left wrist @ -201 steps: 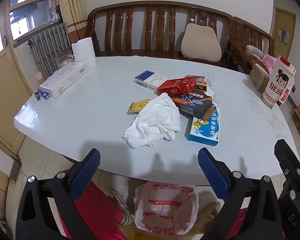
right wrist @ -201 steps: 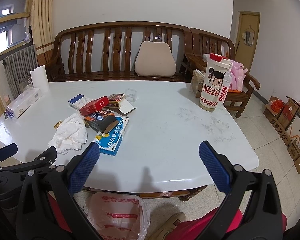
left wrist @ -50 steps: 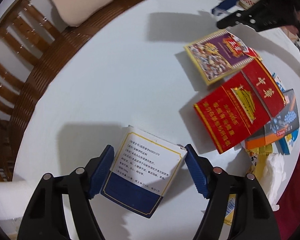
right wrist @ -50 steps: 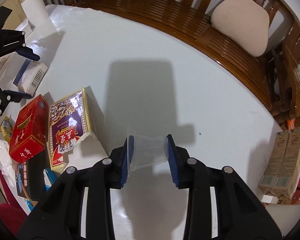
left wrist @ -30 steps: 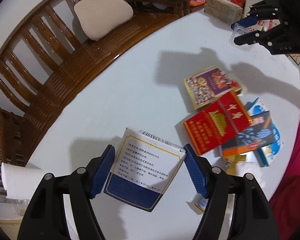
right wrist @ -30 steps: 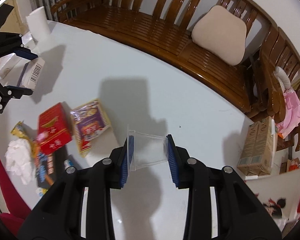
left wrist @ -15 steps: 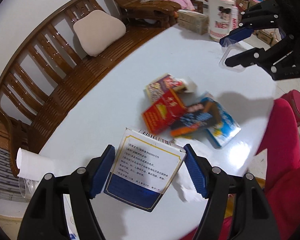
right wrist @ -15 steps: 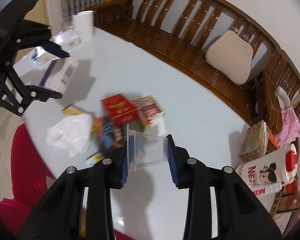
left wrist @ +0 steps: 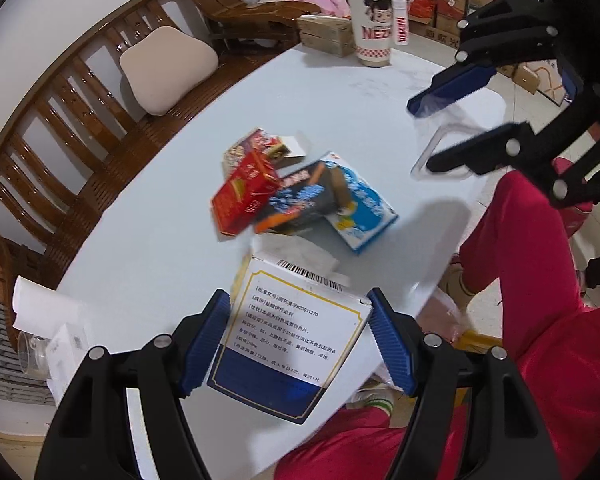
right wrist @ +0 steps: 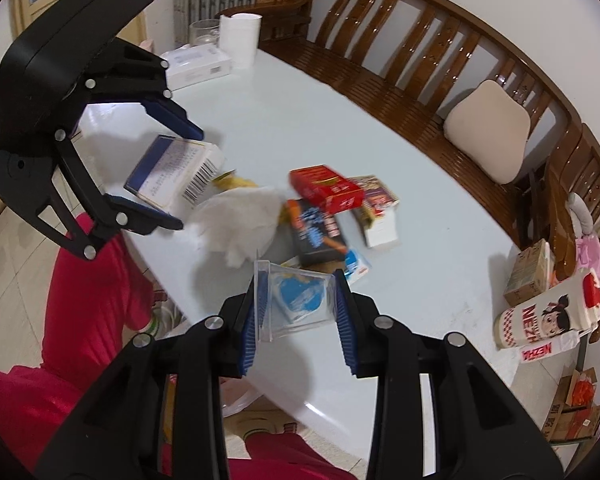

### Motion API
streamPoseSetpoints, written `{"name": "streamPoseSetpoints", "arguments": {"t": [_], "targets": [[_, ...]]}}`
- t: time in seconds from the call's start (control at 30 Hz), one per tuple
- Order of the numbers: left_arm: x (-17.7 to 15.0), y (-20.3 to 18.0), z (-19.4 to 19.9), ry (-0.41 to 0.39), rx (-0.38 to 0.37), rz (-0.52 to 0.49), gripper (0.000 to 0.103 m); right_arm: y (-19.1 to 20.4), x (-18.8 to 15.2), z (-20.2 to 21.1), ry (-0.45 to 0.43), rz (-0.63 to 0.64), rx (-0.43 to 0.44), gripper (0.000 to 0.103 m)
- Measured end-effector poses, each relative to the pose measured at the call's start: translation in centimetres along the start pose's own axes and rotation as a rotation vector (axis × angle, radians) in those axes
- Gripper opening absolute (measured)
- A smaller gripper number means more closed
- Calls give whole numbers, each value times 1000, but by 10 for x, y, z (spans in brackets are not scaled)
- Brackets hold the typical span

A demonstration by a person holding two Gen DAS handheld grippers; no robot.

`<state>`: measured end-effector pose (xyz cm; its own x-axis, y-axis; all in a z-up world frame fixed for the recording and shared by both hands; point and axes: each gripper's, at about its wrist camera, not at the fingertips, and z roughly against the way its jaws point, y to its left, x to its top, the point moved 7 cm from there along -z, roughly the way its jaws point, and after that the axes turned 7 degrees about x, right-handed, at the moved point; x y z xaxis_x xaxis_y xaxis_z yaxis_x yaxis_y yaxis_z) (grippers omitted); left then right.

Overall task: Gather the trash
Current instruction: 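Carry the cup and the blue-white pack down toward the white trash bag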

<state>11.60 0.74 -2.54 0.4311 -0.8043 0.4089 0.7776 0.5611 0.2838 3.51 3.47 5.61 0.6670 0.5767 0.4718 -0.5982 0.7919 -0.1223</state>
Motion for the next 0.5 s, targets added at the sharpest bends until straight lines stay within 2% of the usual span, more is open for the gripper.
{"name": "streamPoseSetpoints", "arguments": {"t": [0.5], "targets": [[-35, -63, -13, -49, -98, 38, 68, 56, -58, -37, 37, 16, 79, 34]]}}
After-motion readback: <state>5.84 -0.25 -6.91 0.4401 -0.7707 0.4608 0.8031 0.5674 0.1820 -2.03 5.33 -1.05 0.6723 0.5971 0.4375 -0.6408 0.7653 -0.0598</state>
